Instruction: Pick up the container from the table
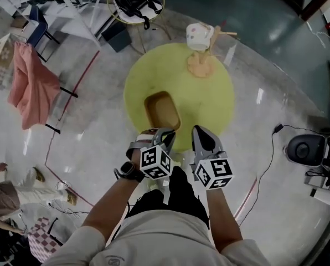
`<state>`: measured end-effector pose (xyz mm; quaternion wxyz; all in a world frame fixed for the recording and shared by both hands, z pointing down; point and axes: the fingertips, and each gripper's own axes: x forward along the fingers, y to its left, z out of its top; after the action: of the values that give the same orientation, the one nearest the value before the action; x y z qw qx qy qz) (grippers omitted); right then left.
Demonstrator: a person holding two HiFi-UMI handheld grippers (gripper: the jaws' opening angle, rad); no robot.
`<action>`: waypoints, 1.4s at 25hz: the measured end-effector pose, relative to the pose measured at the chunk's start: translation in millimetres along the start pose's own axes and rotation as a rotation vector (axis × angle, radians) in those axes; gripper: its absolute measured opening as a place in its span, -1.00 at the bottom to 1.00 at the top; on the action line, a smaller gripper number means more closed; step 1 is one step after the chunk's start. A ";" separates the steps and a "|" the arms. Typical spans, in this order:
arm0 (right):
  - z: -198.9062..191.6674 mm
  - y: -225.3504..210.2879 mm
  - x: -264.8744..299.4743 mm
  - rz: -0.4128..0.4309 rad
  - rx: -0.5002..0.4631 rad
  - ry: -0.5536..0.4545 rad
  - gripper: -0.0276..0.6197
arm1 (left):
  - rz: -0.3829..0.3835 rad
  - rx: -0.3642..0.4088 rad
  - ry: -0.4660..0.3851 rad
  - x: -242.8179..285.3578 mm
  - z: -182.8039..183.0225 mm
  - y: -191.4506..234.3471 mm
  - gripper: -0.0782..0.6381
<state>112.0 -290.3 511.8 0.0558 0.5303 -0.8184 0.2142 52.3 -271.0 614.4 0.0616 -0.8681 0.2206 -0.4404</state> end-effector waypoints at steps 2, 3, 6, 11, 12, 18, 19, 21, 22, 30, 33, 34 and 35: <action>5.3 8.6 -8.6 -0.008 -0.010 -0.012 -0.89 | 0.010 0.002 -0.017 -17.2 5.5 -1.6 -0.70; 7.8 13.4 -13.0 -0.011 -0.014 -0.018 -0.88 | 0.015 0.004 -0.025 -26.0 8.2 -2.5 -0.70; 14.8 26.9 -24.4 -0.019 -0.028 -0.036 -0.89 | 0.029 0.019 -0.046 -50.7 16.2 -4.4 -0.70; 21.6 46.6 -40.6 -0.036 -0.050 -0.057 -0.89 | 0.051 0.044 -0.083 -88.8 27.9 -8.2 -0.70; 22.8 50.7 -44.4 -0.039 -0.054 -0.061 -0.89 | 0.054 0.046 -0.088 -95.3 29.7 -9.5 -0.70; 33.6 71.1 -62.8 -0.045 -0.076 -0.091 -0.89 | 0.065 0.051 -0.116 -128.5 39.8 -15.9 -0.70; 36.3 74.5 -65.4 -0.046 -0.080 -0.097 -0.89 | 0.066 0.047 -0.123 -134.5 41.5 -16.3 -0.70; 41.3 82.3 -71.4 -0.047 -0.088 -0.113 -0.89 | 0.071 0.045 -0.138 -147.4 43.7 -17.8 -0.70; 43.5 86.5 -74.8 -0.048 -0.092 -0.121 -0.88 | 0.074 0.048 -0.145 -153.8 44.3 -19.0 -0.70; 59.8 109.5 -99.7 -0.059 -0.108 -0.158 -0.89 | 0.076 0.086 -0.175 -197.3 55.0 -32.2 -0.70; 65.2 113.8 -106.5 -0.063 -0.117 -0.164 -0.89 | 0.081 0.091 -0.186 -209.5 60.6 -33.8 -0.70; 66.5 115.5 -108.0 -0.064 -0.119 -0.166 -0.89 | 0.082 0.092 -0.188 -212.9 61.5 -33.8 -0.70; 67.3 117.3 -109.3 -0.065 -0.120 -0.168 -0.89 | 0.083 0.092 -0.190 -216.0 61.9 -33.9 -0.70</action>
<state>63.7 -185.0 382.1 0.0255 0.5682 -0.8140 0.1179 1.2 -151.6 427.9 0.1401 -0.8923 0.2288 -0.3631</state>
